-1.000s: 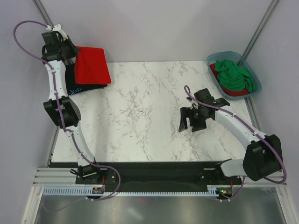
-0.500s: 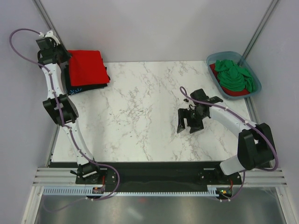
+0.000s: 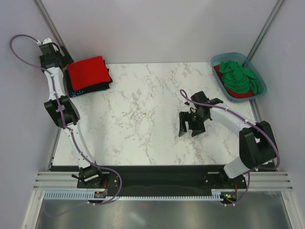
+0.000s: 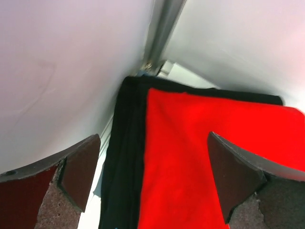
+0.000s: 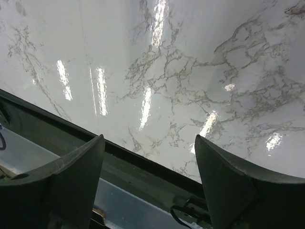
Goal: Fold and stack the t-shirts
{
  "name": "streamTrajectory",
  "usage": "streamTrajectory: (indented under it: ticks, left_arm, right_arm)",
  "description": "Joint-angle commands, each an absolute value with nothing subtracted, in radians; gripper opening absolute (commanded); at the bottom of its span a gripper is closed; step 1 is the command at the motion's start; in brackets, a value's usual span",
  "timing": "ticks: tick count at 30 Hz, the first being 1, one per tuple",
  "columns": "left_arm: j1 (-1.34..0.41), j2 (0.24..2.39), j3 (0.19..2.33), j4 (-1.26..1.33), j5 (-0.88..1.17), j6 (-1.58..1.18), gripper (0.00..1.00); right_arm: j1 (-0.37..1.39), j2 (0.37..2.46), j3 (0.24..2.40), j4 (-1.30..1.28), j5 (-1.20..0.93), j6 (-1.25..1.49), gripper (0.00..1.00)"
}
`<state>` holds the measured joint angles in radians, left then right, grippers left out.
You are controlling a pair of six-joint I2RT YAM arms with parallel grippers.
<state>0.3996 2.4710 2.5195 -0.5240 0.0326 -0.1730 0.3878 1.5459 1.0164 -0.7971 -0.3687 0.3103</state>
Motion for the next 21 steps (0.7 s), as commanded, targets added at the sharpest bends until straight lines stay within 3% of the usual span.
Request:
streamTrajectory:
  ticks: [1, 12, 21]
  left_arm:
    - [0.385, 2.34, 2.479, -0.526, -0.123, -0.183, 1.0]
    - [0.221, 1.963, 2.157, -0.538, -0.1, -0.264, 0.99]
    - [-0.041, 1.539, 1.671, -0.546, -0.005, -0.35, 0.97]
  right_arm:
    - [0.402, 1.497, 1.042, -0.775, -0.387, 0.314, 0.84]
    - [0.423, 1.316, 0.989, -0.779, -0.361, 0.365, 0.84]
    - [0.443, 1.189, 0.922, -0.747, -0.315, 0.431, 0.84]
